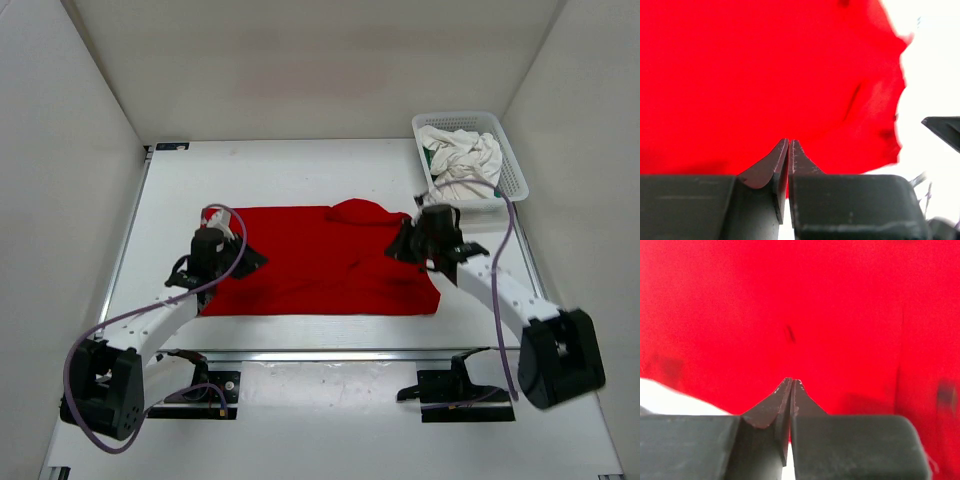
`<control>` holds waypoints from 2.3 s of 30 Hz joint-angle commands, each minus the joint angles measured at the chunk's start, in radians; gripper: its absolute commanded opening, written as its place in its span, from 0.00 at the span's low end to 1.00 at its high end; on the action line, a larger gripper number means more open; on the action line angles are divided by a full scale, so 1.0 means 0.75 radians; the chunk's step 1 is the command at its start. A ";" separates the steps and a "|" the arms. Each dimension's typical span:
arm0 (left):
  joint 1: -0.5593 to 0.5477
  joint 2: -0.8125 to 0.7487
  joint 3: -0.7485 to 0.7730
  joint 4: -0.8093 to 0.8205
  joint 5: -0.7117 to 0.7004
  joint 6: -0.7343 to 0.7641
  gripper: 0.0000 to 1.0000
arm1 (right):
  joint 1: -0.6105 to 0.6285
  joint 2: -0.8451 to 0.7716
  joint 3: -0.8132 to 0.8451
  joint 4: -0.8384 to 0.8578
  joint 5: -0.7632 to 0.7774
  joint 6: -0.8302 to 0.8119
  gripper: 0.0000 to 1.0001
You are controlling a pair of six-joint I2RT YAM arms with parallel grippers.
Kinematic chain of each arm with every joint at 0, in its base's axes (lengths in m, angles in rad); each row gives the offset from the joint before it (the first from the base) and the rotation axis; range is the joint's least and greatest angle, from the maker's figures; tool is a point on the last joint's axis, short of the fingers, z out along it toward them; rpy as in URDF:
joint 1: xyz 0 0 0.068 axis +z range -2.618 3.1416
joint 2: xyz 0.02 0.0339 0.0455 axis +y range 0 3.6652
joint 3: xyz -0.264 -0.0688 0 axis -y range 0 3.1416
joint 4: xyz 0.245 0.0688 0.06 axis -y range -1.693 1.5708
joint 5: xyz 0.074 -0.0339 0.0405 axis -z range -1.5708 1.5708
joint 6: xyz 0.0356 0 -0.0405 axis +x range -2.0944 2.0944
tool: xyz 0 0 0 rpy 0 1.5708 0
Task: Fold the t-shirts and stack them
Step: Fold the flattened tshirt in 1/3 of the way, then grap the side of the flattened tshirt furthest away from the robot with both arms
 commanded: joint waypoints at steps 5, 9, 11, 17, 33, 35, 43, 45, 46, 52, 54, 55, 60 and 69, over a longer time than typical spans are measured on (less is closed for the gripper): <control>0.110 0.234 0.148 0.226 0.075 -0.102 0.16 | -0.110 0.733 0.658 0.183 0.090 -0.226 0.08; 0.065 0.275 0.120 0.247 0.040 -0.081 0.17 | -0.151 1.042 1.051 0.026 0.102 -0.272 0.21; 0.075 0.290 0.087 0.269 0.048 -0.089 0.17 | -0.172 1.159 1.167 -0.033 0.116 -0.306 0.29; 0.067 0.328 0.089 0.267 0.036 -0.081 0.16 | -0.162 1.302 1.290 -0.129 0.014 -0.298 0.42; 0.063 0.318 0.075 0.292 0.014 -0.093 0.16 | -0.131 1.066 1.164 -0.015 -0.060 -0.241 0.02; 0.055 0.322 0.079 0.292 0.012 -0.089 0.16 | -0.080 0.988 1.117 0.005 0.054 -0.288 0.02; 0.059 0.302 0.066 0.292 0.003 -0.098 0.15 | 0.084 0.685 0.567 0.198 0.112 -0.319 0.10; 0.057 0.302 0.060 0.296 0.016 -0.095 0.16 | 0.100 0.654 0.481 0.169 0.104 -0.321 0.21; 0.055 0.300 0.058 0.292 0.008 -0.098 0.15 | 0.096 0.636 0.466 0.145 0.106 -0.333 0.28; 0.065 0.277 0.072 0.288 0.003 -0.108 0.16 | -0.028 0.440 0.364 0.258 0.004 -0.221 0.28; 0.073 0.263 0.087 0.276 -0.005 -0.104 0.16 | -0.061 0.445 0.364 0.308 -0.047 -0.190 0.26; 0.063 0.249 0.093 0.272 -0.011 -0.102 0.16 | -0.074 0.470 0.398 0.290 -0.084 -0.186 0.26; 0.092 0.243 0.093 0.257 -0.001 -0.102 0.16 | 0.006 0.570 0.415 0.300 -0.138 -0.184 0.29; 0.147 0.273 0.103 0.284 0.022 -0.122 0.16 | 0.221 0.572 0.405 0.202 0.038 -0.314 0.38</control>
